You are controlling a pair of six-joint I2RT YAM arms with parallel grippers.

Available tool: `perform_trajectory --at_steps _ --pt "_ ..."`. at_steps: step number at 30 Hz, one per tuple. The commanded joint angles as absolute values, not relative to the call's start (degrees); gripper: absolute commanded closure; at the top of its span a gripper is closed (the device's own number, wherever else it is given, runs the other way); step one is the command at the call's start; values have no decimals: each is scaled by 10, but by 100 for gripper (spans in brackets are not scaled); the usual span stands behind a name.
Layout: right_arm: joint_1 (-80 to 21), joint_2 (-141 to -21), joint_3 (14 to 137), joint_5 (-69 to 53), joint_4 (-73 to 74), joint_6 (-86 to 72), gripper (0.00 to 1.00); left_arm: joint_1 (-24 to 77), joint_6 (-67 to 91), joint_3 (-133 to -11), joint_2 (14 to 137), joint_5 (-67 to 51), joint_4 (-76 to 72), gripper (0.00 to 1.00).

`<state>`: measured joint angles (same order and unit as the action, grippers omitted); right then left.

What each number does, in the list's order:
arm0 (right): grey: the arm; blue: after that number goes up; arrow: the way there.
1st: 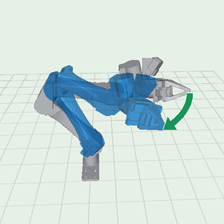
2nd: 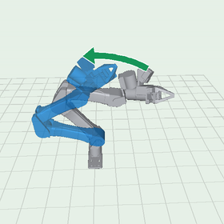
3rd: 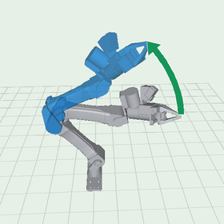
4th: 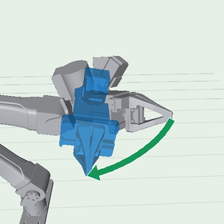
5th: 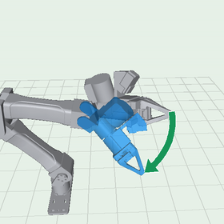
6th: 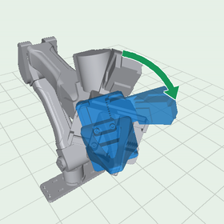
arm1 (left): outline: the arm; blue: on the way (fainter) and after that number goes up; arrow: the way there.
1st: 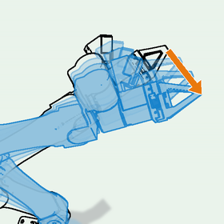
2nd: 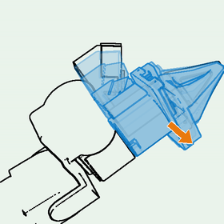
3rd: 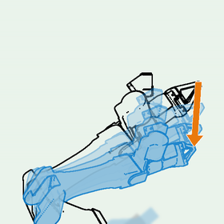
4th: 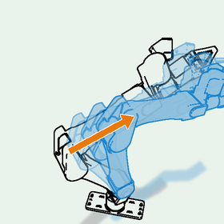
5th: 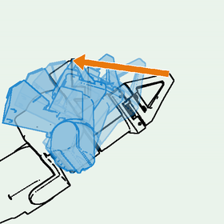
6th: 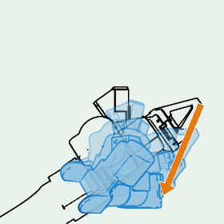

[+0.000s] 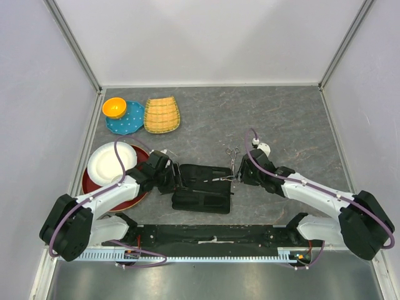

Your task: Sort the hair-cutting tools

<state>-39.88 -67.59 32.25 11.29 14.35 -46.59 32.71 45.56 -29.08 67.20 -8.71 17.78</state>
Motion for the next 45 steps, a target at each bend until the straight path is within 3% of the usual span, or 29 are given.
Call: perform_trajectory --at_steps 1,20,23,27,28,45 --pt "-397 -704 359 100 151 -465 57 331 456 -281 670 -125 148 30" --pt "-397 -773 357 83 147 -469 69 331 450 -285 667 -115 150 31" --pt "-397 -780 353 79 134 -466 76 331 450 -286 671 -118 148 31" --pt "-397 -783 354 69 126 -462 99 331 449 -287 673 -118 147 31" --pt "-397 -782 359 63 132 -459 100 331 448 -288 672 -118 148 31" --pt "-398 -751 371 -26 127 -486 100 332 466 -285 671 -108 143 32"
